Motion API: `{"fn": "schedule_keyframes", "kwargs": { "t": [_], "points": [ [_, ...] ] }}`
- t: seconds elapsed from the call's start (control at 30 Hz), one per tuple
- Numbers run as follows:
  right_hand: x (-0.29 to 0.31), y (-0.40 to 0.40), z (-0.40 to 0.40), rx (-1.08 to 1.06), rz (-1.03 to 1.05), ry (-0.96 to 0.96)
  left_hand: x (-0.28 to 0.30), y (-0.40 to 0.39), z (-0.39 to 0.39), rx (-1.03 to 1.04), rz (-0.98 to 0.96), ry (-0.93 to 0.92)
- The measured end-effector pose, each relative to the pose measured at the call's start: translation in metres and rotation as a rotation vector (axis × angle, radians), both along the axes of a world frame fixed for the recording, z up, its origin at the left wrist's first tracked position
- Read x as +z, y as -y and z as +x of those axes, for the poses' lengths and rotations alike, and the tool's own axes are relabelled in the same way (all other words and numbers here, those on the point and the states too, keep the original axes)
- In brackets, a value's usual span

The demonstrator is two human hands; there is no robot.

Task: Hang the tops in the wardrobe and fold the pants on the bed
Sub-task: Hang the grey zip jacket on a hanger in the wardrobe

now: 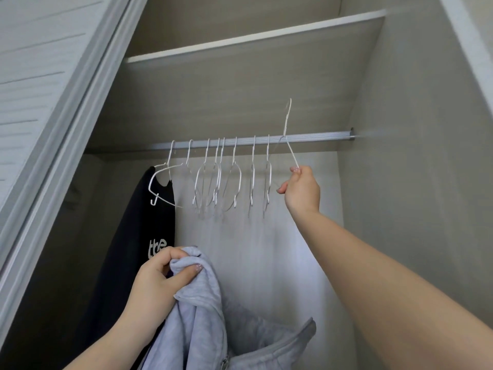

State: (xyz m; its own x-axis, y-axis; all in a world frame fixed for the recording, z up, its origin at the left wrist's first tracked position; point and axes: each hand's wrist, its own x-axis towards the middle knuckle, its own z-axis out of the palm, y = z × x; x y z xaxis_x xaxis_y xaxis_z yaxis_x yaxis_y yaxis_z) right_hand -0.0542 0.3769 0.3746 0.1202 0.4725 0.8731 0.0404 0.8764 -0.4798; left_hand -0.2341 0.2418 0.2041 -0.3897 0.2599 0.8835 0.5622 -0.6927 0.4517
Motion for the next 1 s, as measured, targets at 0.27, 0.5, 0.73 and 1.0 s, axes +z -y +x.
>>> {"fn": "schedule_keyframes", "kwargs": {
  "t": [0.27,0.5,0.73,1.0],
  "points": [
    [-0.065,0.044,0.023,0.023,-0.001,-0.042,-0.023,0.057,0.006,-0.173,-0.117,0.146],
    [-0.089,0.102,0.045,-0.025,-0.048,-0.149,-0.048,0.112,0.023,-0.224,-0.225,0.166],
    [-0.061,0.144,0.045,-0.087,-0.083,-0.184,-0.064,0.151,0.027,-0.235,-0.243,0.117],
    [-0.08,0.182,0.061,-0.113,-0.019,-0.082,-0.071,0.17,0.01,-0.257,-0.252,0.119]
  ]
}}
